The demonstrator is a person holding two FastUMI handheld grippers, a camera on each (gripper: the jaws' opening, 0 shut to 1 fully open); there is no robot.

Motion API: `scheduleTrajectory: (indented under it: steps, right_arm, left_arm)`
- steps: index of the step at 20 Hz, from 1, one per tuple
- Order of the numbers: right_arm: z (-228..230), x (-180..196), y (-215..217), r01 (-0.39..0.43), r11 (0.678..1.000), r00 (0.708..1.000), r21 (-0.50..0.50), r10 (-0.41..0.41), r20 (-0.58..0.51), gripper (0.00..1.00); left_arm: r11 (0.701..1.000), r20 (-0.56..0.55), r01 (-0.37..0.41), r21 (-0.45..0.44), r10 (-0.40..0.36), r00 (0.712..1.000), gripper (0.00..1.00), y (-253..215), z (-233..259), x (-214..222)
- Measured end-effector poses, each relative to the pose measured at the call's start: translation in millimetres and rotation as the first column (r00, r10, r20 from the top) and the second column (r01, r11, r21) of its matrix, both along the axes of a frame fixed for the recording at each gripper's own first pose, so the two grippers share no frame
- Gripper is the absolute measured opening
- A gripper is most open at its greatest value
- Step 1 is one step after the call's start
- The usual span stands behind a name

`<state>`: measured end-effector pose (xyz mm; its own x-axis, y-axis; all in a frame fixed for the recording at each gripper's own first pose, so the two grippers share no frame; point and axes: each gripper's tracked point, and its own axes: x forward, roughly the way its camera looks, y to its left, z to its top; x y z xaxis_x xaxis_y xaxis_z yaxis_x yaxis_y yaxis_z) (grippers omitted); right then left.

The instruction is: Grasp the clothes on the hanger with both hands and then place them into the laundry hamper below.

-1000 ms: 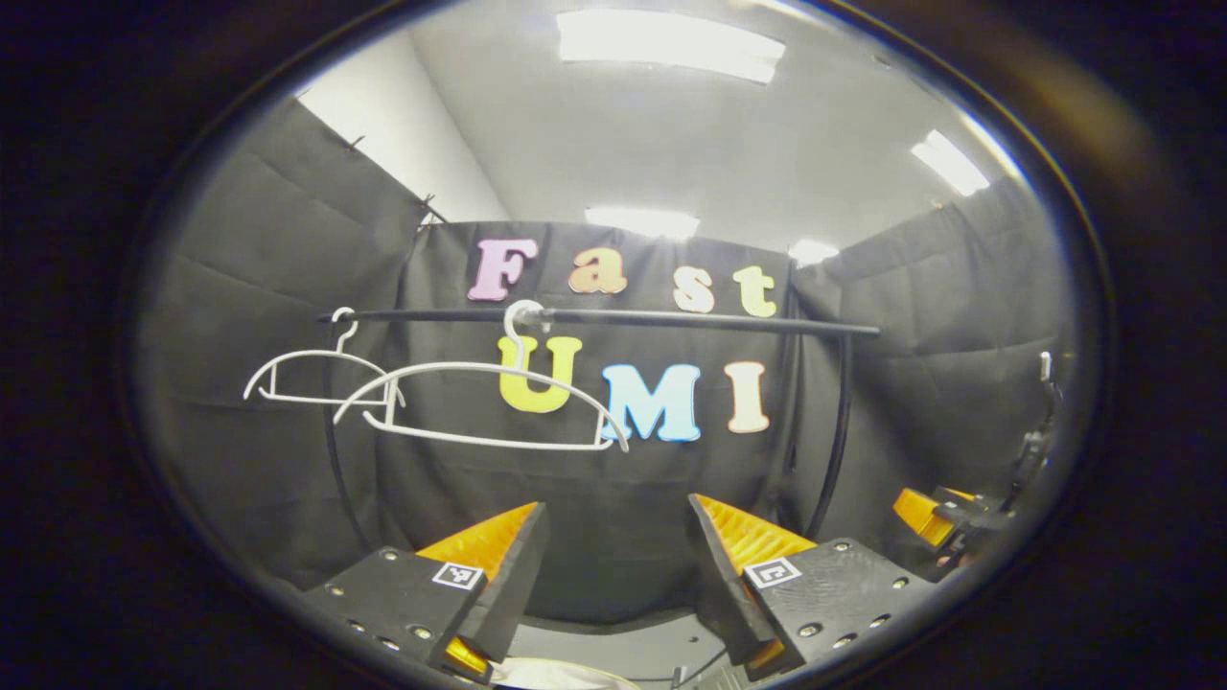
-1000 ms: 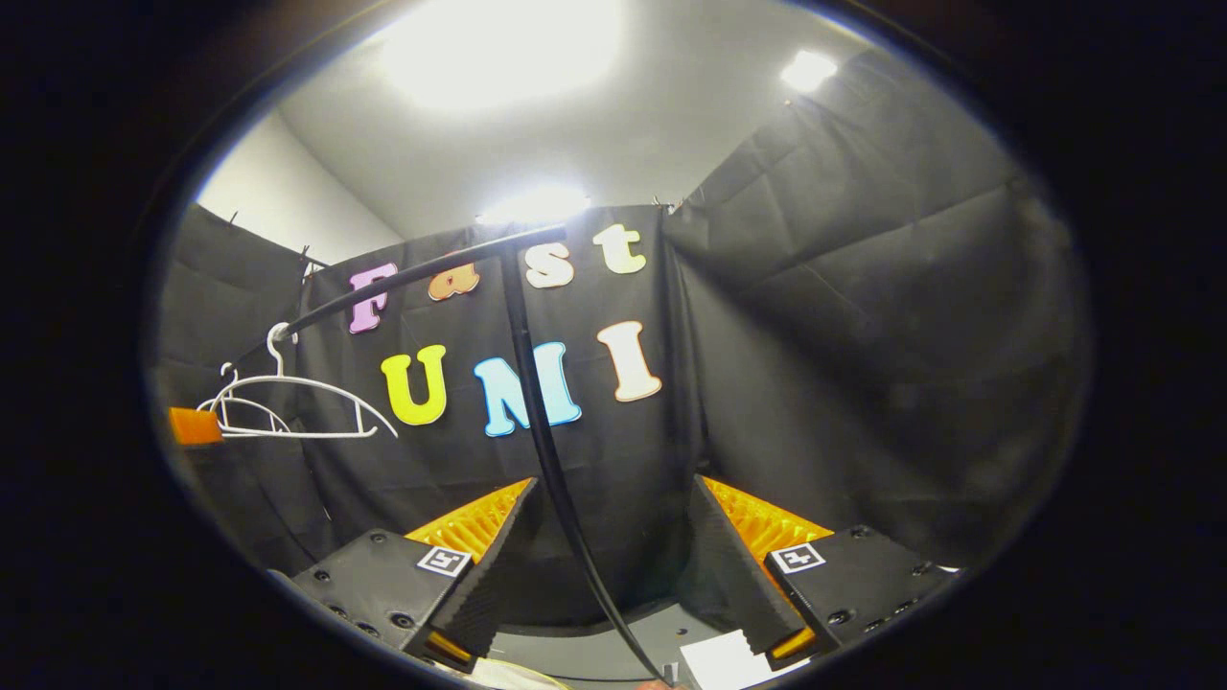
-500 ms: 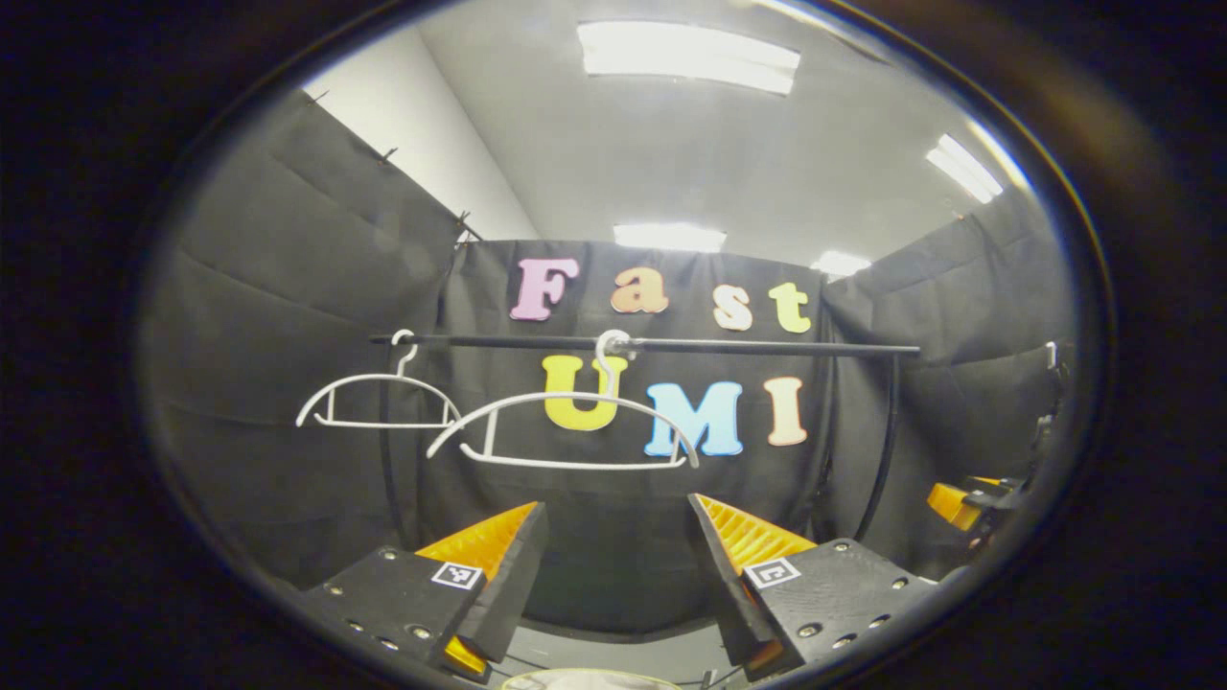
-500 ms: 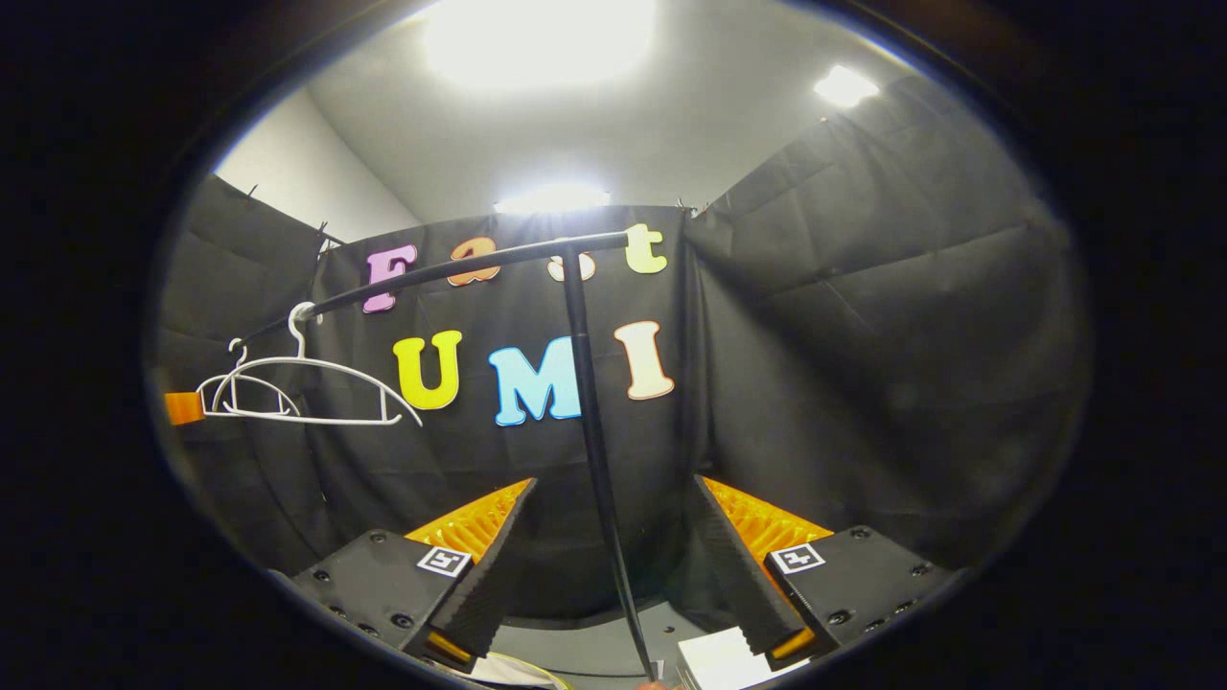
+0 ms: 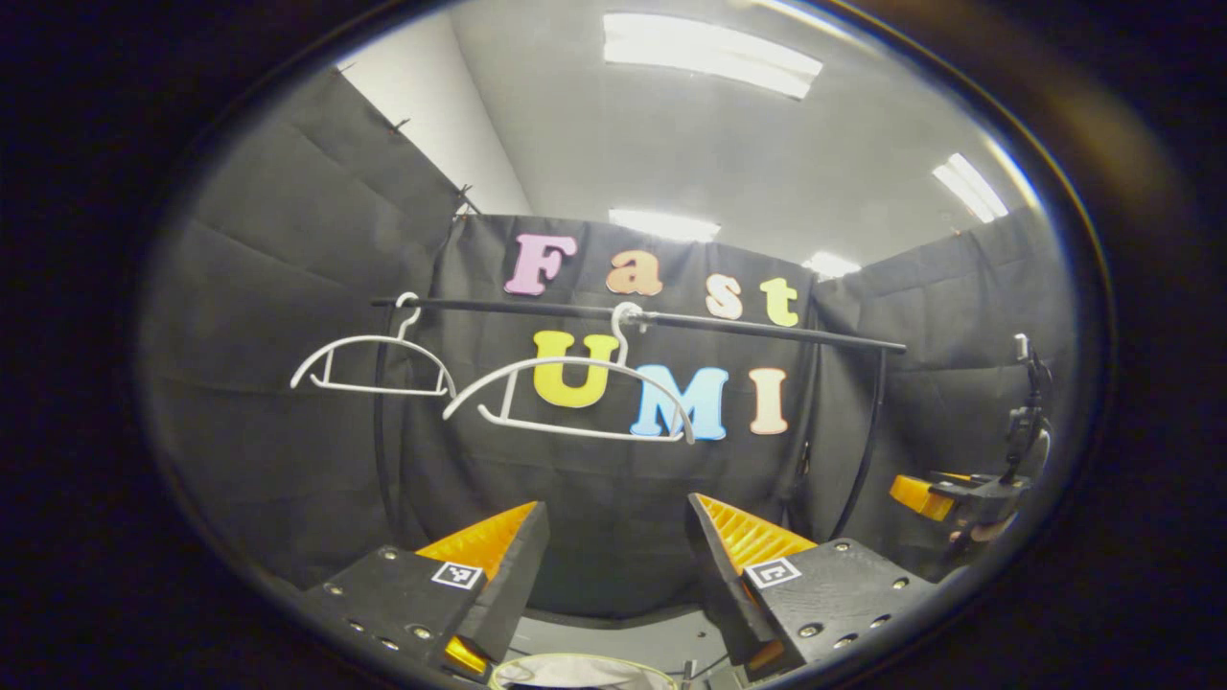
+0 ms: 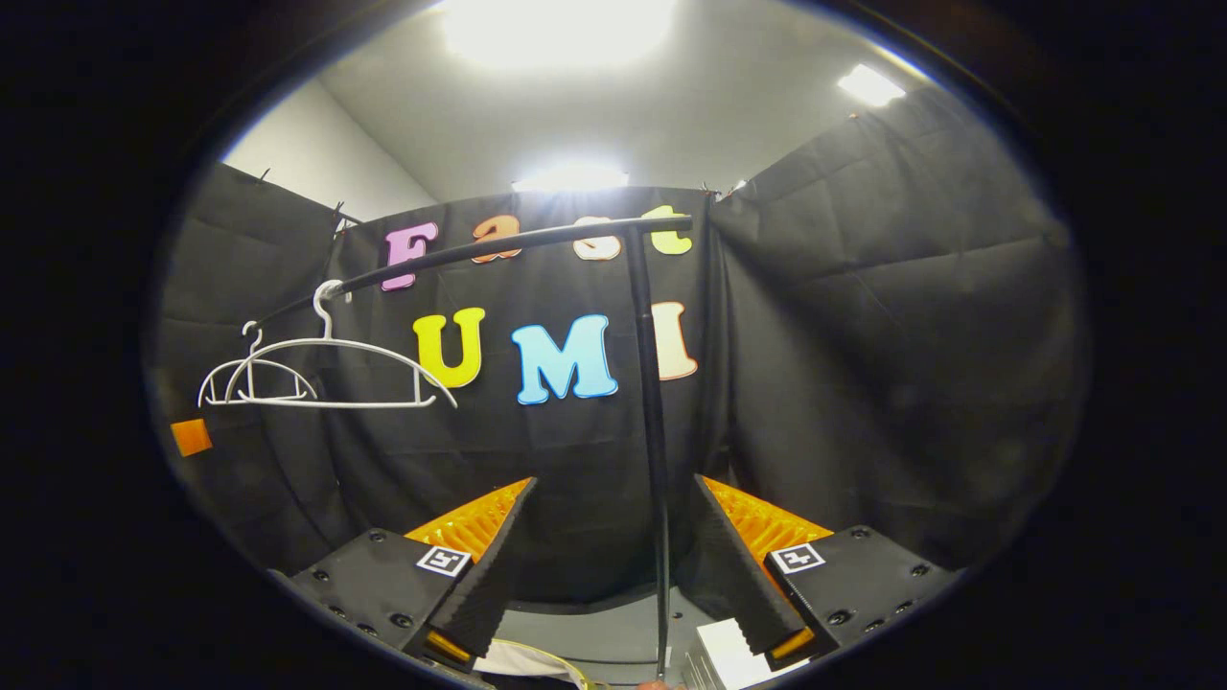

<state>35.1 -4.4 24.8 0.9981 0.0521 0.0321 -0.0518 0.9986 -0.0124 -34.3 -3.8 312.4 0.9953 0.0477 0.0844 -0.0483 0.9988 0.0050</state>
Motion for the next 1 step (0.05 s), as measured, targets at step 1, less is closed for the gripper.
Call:
scheduleTrajectory:
  steps: [1]
  right_arm:
    - [-0.7,-1.3,3.1,-0.003,1.000,1.000,-0.004,0.003,-0.001,0.92]
  left_arm:
    - [1.000,-0.007,0.002,0.010,-0.002,1.000,0.84,1.5,-1.9,-4.3]
